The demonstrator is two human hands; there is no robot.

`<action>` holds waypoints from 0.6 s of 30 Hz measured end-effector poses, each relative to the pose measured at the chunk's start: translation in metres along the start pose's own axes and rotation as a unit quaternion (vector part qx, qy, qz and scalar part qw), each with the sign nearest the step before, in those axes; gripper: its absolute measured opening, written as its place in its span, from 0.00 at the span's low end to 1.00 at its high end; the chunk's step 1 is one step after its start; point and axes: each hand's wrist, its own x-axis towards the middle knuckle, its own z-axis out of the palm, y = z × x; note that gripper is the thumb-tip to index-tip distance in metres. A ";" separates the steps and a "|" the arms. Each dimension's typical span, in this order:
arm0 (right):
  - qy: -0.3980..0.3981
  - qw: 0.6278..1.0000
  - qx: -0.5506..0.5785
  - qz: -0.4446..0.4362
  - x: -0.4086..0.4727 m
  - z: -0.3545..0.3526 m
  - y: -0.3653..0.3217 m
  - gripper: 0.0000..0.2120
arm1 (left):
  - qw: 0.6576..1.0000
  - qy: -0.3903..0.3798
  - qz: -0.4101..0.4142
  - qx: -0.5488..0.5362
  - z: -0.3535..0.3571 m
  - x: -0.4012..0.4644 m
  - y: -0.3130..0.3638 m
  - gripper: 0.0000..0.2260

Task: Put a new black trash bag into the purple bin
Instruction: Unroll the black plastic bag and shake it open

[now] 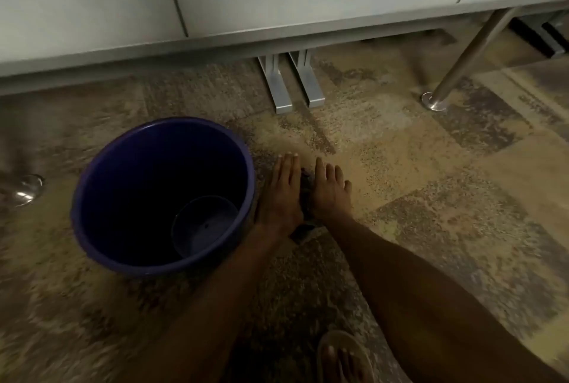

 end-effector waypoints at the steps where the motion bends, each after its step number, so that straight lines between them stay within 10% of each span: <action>1: -0.017 1.000 0.002 0.012 -0.002 0.009 0.002 0.47 | 1.000 0.008 -0.006 0.004 0.005 -0.002 -0.003 0.45; 18: -0.060 0.998 -0.019 0.025 -0.003 0.062 0.018 0.33 | 0.997 -0.050 -0.063 0.017 0.058 -0.005 -0.031 0.43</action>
